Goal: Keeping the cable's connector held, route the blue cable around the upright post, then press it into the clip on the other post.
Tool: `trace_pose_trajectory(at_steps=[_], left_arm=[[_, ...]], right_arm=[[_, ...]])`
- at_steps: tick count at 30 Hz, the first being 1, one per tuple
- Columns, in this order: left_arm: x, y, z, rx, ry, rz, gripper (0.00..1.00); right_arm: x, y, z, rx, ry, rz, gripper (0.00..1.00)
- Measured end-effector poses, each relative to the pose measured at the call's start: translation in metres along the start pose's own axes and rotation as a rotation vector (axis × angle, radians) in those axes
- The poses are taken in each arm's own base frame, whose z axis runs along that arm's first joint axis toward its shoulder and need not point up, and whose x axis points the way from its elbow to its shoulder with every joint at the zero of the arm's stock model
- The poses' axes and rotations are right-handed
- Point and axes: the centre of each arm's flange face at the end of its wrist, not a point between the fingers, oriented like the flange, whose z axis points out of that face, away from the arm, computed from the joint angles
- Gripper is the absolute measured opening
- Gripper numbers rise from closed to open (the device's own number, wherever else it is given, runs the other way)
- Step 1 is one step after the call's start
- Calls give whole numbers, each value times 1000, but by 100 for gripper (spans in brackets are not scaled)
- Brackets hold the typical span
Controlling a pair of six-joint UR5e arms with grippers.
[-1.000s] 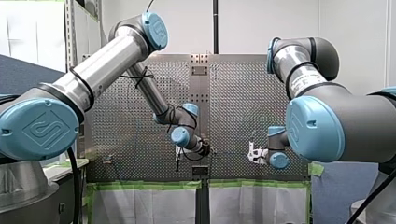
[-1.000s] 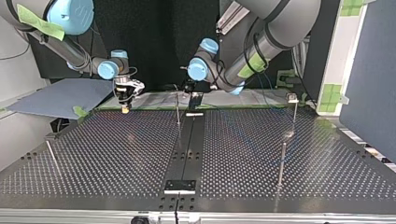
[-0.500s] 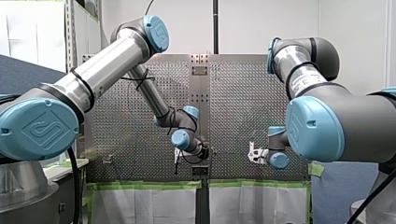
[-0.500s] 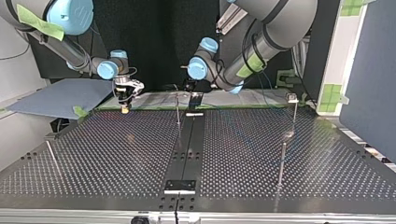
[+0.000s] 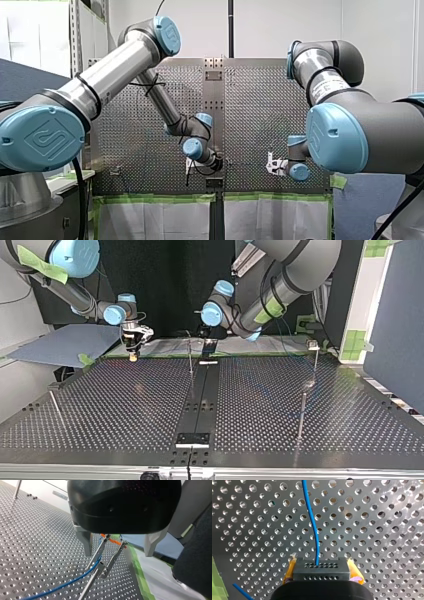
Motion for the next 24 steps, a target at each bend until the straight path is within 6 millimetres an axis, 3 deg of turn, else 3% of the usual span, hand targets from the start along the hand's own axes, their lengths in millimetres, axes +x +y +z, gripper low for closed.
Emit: trace_pose_trajectory(at_steps=[11, 24], left_arm=[[-10, -32, -44, -6, -5, 69, 100], [-31, -23, -80, -60, -80, -37, 100]], right_arm=[[-1, 5, 0, -1, -5, 6, 0], [-2, 8, 0, -2, -6, 15, 0]])
